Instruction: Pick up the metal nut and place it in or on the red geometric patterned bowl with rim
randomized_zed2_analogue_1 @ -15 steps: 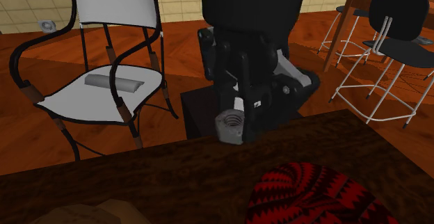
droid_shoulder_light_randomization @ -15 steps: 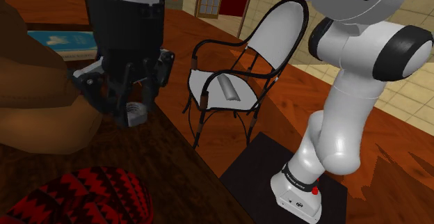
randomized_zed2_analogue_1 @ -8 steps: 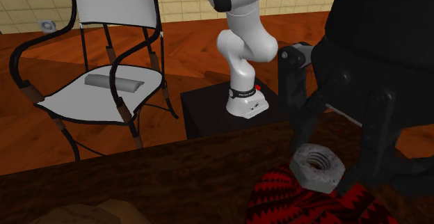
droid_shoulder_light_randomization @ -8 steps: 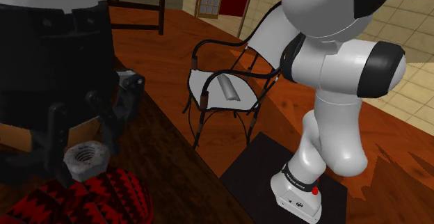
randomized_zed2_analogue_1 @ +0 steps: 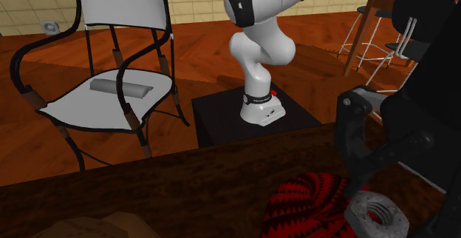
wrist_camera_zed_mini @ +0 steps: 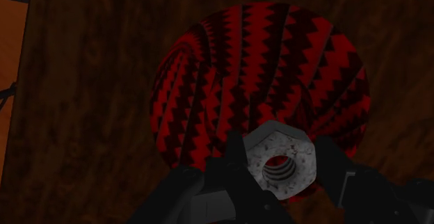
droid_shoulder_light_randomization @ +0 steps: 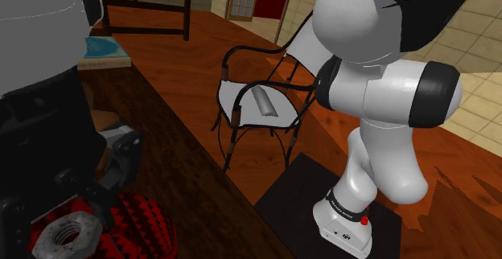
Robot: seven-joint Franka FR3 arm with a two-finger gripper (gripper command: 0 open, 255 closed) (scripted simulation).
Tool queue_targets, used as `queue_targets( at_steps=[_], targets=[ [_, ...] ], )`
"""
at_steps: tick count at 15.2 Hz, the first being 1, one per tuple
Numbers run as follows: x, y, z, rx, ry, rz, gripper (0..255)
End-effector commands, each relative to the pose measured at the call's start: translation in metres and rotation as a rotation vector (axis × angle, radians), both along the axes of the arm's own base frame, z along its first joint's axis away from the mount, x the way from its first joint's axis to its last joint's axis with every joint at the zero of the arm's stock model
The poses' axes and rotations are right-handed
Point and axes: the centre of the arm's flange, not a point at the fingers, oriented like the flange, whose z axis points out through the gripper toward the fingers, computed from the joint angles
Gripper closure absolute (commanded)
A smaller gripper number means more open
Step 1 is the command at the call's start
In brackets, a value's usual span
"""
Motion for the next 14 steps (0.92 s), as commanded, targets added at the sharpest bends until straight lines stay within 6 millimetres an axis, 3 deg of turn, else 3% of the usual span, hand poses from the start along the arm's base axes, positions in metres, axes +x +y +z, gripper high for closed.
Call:
queue_targets(
  at_steps=[1, 9, 14],
  targets=[
    [0.0, -0.001, -0.011, 0.0, 0.0, -0.001, 255],
    [0.0, -0.001, -0.054, 0.0, 0.0, -0.001, 255],
    [0.0, -0.001, -0.054, 0.0, 0.0, -0.001, 255]
  ],
)
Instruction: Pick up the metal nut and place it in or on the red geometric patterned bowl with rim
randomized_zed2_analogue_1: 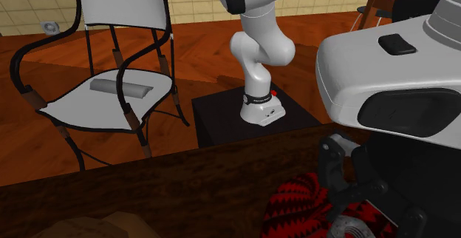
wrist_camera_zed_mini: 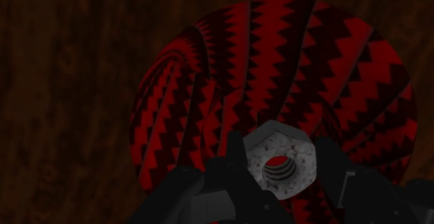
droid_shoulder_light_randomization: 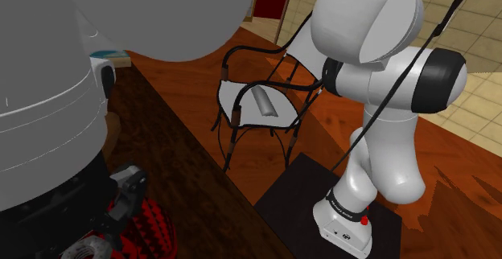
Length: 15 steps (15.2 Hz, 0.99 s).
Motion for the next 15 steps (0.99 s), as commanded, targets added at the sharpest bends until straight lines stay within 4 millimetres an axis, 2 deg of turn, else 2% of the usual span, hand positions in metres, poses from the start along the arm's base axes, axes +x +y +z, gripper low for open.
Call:
queue_targets(
  at_steps=[1, 3, 4, 9, 13, 15],
  targets=[
    [0.0, 0.0, 0.0, 0.0, 0.0, 0.0, 255],
    [0.0, 0.0, 0.0, 0.0, 0.0, 0.0, 255],
    [0.0, 0.0, 0.0, 0.0, 0.0, 0.0, 0],
    [0.0, 0.0, 0.0, 0.0, 0.0, 0.0, 0],
    [0.0, 0.001, 0.05, 0.0, 0.0, 0.0, 0],
    [0.0, 0.001, 0.05, 0.0, 0.0, 0.0, 0]
  ],
)
